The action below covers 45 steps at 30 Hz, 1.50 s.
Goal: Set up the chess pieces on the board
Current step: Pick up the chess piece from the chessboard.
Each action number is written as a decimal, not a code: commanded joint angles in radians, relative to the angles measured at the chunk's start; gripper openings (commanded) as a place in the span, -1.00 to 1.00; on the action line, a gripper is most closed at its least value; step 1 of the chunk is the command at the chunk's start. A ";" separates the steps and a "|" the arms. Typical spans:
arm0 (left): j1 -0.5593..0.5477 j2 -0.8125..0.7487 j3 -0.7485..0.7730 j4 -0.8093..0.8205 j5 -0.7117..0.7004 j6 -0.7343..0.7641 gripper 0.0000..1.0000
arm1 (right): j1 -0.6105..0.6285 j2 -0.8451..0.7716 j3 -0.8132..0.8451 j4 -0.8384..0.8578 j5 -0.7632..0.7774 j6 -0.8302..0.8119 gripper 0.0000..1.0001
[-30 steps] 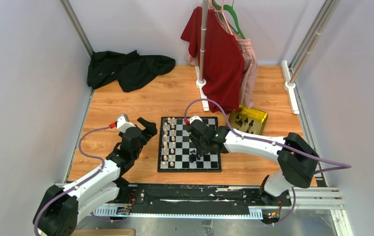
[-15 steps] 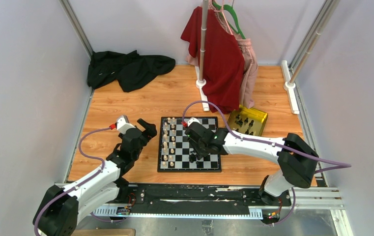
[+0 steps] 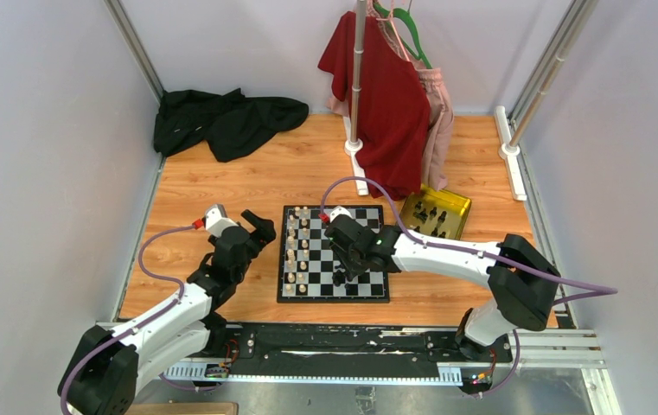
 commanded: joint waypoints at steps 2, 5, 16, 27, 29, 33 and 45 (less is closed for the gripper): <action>0.007 -0.015 -0.013 0.009 -0.039 0.003 0.87 | 0.014 0.012 -0.019 0.004 -0.007 0.019 -0.25; 0.007 -0.022 -0.015 0.009 -0.041 0.003 0.87 | 0.014 0.013 -0.028 0.007 -0.005 0.022 -0.27; 0.007 -0.036 -0.020 0.008 -0.049 0.005 0.87 | 0.014 0.023 -0.043 0.027 -0.019 0.025 -0.38; 0.007 -0.027 -0.020 0.009 -0.048 0.004 0.87 | 0.012 0.024 -0.057 0.040 -0.032 0.030 -0.85; 0.007 -0.029 -0.021 0.008 -0.051 0.003 0.87 | 0.013 0.018 -0.058 0.039 -0.028 0.028 -0.91; 0.007 -0.033 -0.020 0.007 -0.052 0.003 0.87 | 0.011 0.002 -0.049 0.029 -0.013 0.022 -1.00; 0.008 -0.037 -0.015 0.005 -0.055 0.006 0.87 | -0.003 -0.022 -0.011 0.003 0.019 -0.008 -1.00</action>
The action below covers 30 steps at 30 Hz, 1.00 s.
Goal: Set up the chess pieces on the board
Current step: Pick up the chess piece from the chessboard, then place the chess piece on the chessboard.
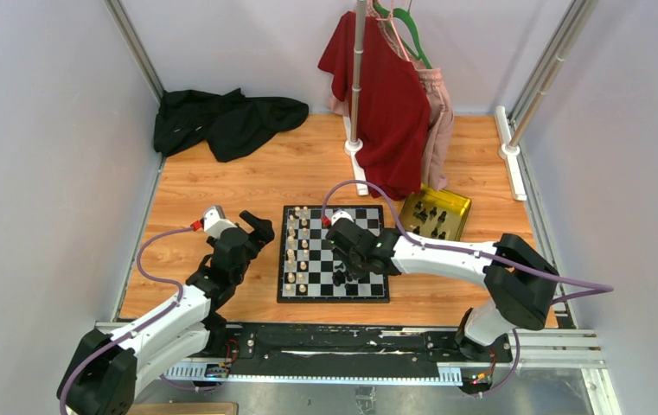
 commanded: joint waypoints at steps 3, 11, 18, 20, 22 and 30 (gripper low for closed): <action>0.007 -0.010 -0.001 0.007 -0.036 0.006 0.87 | -0.016 -0.037 0.036 -0.032 0.046 -0.032 -1.00; 0.007 -0.013 0.006 -0.001 -0.037 0.011 0.87 | -0.118 0.012 0.101 -0.031 0.036 -0.098 -1.00; 0.007 -0.017 0.008 -0.010 -0.041 0.018 0.87 | -0.245 0.103 0.186 0.001 -0.011 -0.157 -1.00; 0.007 -0.018 0.009 -0.012 -0.042 0.021 0.87 | -0.272 0.131 0.213 0.003 -0.023 -0.172 -1.00; 0.008 -0.018 0.009 -0.012 -0.043 0.020 0.87 | -0.297 0.156 0.238 0.011 -0.040 -0.182 -1.00; 0.007 -0.019 0.005 -0.012 -0.039 0.018 0.87 | -0.352 0.251 0.332 0.017 -0.077 -0.210 -1.00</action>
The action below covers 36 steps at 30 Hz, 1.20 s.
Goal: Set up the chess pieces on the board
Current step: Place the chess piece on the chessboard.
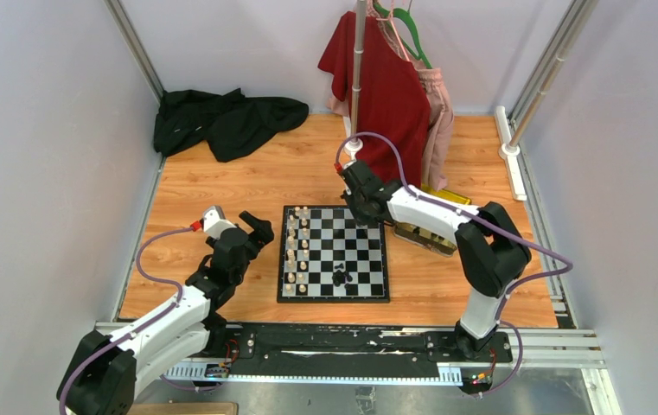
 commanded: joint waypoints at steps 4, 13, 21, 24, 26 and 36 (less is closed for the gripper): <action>0.008 -0.010 0.003 0.004 -0.032 0.011 0.87 | -0.041 0.065 0.082 0.012 -0.042 -0.037 -1.00; 0.008 -0.012 -0.003 0.006 -0.038 0.015 0.87 | -0.067 0.110 0.118 0.012 -0.043 -0.049 -1.00; 0.007 -0.003 -0.009 0.013 -0.044 0.013 0.88 | -0.088 0.129 0.137 0.011 -0.045 -0.062 -1.00; 0.007 0.002 -0.008 0.015 -0.043 0.013 0.88 | -0.095 0.137 0.143 0.012 -0.051 -0.064 -1.00; 0.009 0.006 -0.008 0.018 -0.043 0.013 0.88 | -0.097 0.142 0.148 0.008 -0.053 -0.066 -1.00; 0.007 0.014 -0.008 0.020 -0.043 0.011 0.88 | -0.103 0.152 0.145 0.005 -0.071 -0.068 -0.95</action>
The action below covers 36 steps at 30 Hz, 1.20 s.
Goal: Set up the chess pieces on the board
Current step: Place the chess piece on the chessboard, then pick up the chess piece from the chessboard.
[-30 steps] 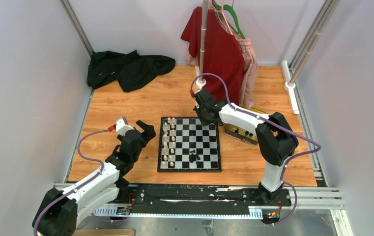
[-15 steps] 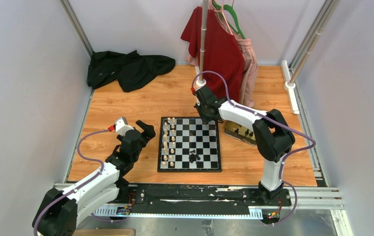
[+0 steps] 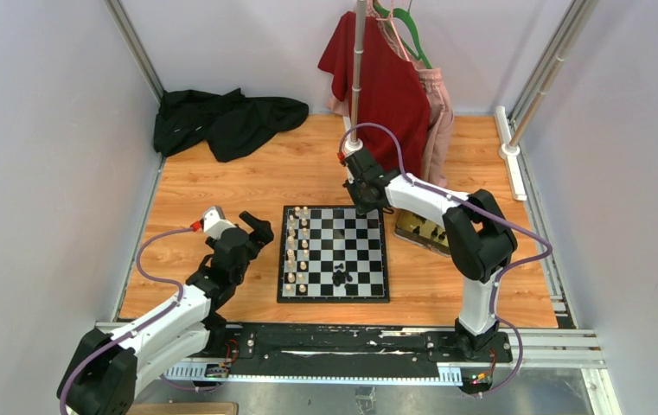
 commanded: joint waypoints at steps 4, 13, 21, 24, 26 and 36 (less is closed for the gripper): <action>0.007 0.001 -0.010 0.018 -0.031 0.011 0.92 | -0.013 0.021 0.024 -0.014 -0.023 -0.020 -0.75; 0.007 0.001 -0.009 0.015 -0.032 0.009 0.97 | -0.014 0.021 0.044 -0.023 -0.023 -0.035 -0.39; 0.007 -0.002 -0.005 0.004 -0.039 0.012 0.98 | -0.013 -0.046 0.035 -0.030 -0.016 -0.038 -0.32; 0.007 -0.005 -0.005 -0.001 -0.037 0.007 0.99 | -0.004 -0.100 0.004 -0.030 -0.020 -0.030 -0.31; 0.007 -0.009 -0.005 -0.008 -0.036 0.003 1.00 | 0.011 -0.145 -0.025 -0.030 -0.012 -0.028 -0.31; 0.008 -0.047 -0.011 -0.039 -0.040 0.002 1.00 | 0.173 -0.405 -0.309 -0.022 0.004 0.027 -0.23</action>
